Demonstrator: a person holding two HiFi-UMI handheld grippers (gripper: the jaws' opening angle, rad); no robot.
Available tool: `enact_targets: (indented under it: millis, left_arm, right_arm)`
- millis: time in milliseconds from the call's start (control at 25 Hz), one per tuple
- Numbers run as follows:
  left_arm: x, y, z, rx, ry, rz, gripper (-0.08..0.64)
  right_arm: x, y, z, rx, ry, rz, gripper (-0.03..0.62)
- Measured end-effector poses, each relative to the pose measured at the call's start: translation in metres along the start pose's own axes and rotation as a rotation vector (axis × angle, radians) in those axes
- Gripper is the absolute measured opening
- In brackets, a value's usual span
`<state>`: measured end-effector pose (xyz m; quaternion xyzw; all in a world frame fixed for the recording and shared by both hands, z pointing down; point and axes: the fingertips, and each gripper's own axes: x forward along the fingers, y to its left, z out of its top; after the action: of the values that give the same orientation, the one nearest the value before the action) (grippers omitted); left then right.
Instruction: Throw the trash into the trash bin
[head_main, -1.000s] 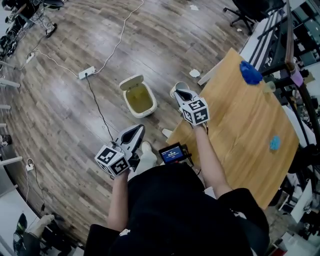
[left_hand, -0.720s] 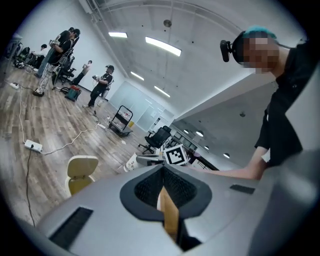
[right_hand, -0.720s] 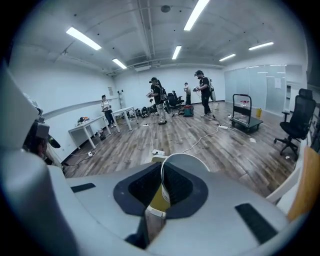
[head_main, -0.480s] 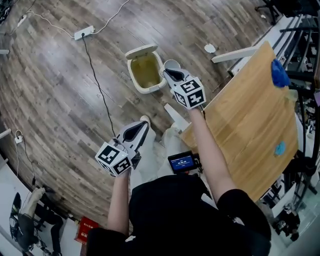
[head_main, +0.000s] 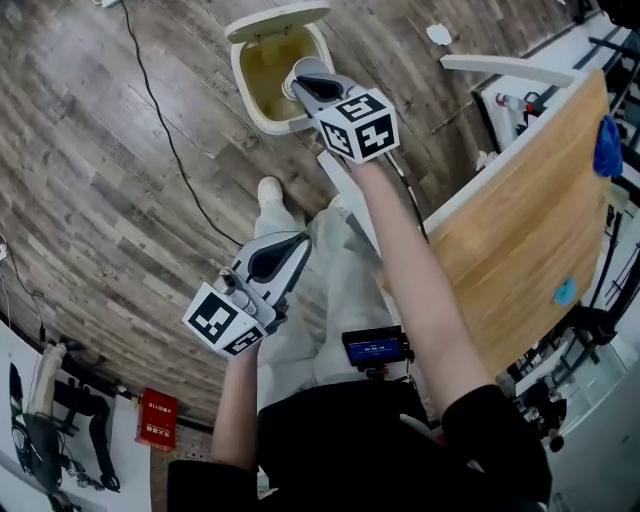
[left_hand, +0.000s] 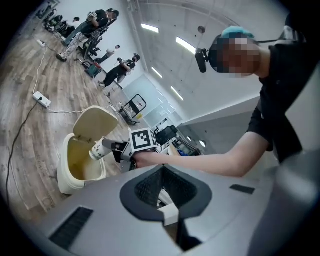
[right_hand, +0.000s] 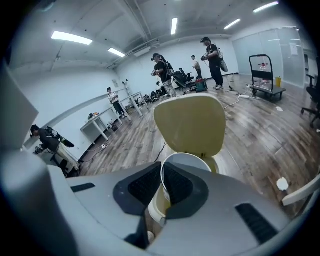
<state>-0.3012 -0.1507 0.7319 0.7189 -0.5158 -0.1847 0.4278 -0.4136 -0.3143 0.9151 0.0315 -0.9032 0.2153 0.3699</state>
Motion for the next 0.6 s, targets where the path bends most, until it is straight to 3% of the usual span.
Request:
enact_targets:
  millis: [80, 160, 400, 600]
  left_arm:
    - [-0.003, 0.007, -0.008, -0.040, 0.015, 0.006, 0.006]
    - [-0.010, 0.016, -0.013, -0.066, 0.028, 0.028, 0.006]
    - [-0.021, 0.027, -0.019, -0.056, 0.052, 0.052, 0.006]
    - [-0.011, 0.002, 0.020, 0.084, 0.069, 0.020, 0.006]
  right_arm:
    - [0.008, -0.001, -0.005, 0.013, 0.003, 0.013, 0.028]
    - [0.015, -0.004, -0.011, 0.026, 0.019, 0.012, 0.169]
    - [0.007, -0.002, -0.008, 0.009, 0.024, 0.000, 0.170]
    - [-0.050, 0.015, 0.037, 0.026, -0.096, 0.009, 0.155]
